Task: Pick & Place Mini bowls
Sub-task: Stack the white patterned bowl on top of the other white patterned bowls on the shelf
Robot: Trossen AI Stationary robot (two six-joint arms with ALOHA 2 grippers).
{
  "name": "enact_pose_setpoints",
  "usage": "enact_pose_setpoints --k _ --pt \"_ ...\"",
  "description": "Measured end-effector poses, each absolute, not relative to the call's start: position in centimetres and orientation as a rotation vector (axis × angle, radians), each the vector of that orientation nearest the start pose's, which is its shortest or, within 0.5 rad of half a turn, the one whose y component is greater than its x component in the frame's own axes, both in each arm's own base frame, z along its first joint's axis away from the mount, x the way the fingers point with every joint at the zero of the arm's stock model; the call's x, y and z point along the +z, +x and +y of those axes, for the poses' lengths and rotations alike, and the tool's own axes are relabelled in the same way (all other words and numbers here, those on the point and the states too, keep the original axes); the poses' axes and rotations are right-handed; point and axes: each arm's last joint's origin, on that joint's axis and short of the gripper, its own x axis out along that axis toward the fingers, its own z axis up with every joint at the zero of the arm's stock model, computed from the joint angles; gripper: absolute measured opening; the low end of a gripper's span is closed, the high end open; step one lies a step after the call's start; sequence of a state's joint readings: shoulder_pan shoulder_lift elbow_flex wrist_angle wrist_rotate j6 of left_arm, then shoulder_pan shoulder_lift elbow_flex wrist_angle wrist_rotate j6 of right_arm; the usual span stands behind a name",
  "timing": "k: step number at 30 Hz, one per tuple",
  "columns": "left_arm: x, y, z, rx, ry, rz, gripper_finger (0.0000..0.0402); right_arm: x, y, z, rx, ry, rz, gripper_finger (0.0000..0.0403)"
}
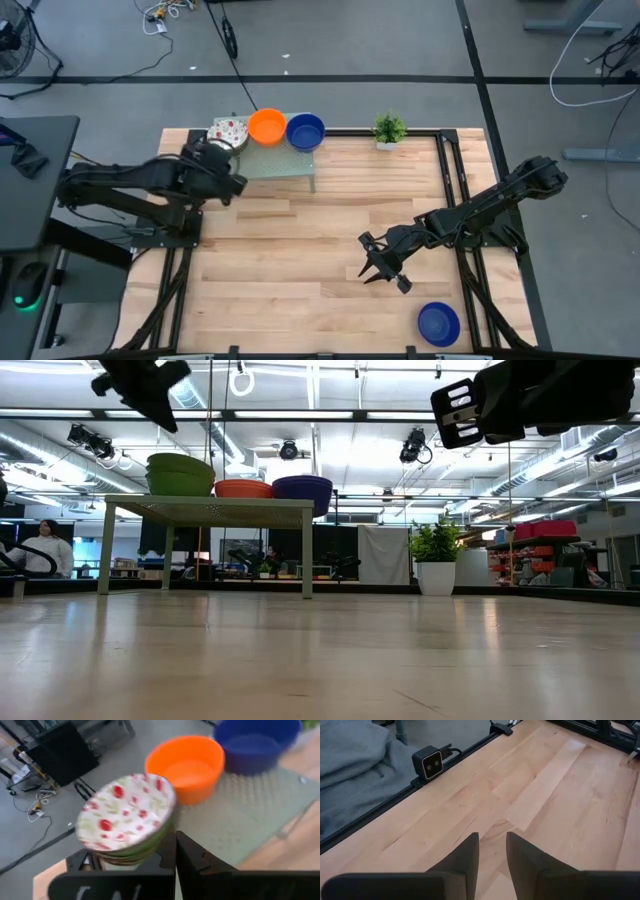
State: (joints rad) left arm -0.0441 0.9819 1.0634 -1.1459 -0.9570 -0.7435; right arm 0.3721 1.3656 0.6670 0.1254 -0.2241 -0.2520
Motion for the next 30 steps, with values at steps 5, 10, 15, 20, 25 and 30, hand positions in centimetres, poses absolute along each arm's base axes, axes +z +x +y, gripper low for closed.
enact_pose_setpoints --k 5,10,15,20,25,30 --pt "33.6 13.2 2.7 1.194 -0.108 0.505 0.0002 19.8 25.2 10.5 0.650 -0.281 0.503 0.0100" --pt "32.0 13.6 3.6 1.212 -0.075 0.520 0.0001 19.9 25.3 10.5 0.651 -0.286 0.493 0.0100" --pt "30.6 14.6 4.9 1.197 -0.083 0.519 0.0001 19.9 25.3 10.5 0.654 -0.300 0.488 0.0100" --pt "30.6 14.7 5.8 1.204 -0.114 0.515 0.0002 19.9 25.3 10.5 0.653 -0.301 0.488 0.0100" --pt "30.4 14.5 6.4 1.184 -0.158 0.547 0.0002 19.9 25.3 10.5 0.652 -0.298 0.490 0.0100" --pt "30.4 14.4 6.5 1.187 -0.177 0.540 0.0003 19.9 25.3 10.5 0.652 -0.298 0.490 0.0100"
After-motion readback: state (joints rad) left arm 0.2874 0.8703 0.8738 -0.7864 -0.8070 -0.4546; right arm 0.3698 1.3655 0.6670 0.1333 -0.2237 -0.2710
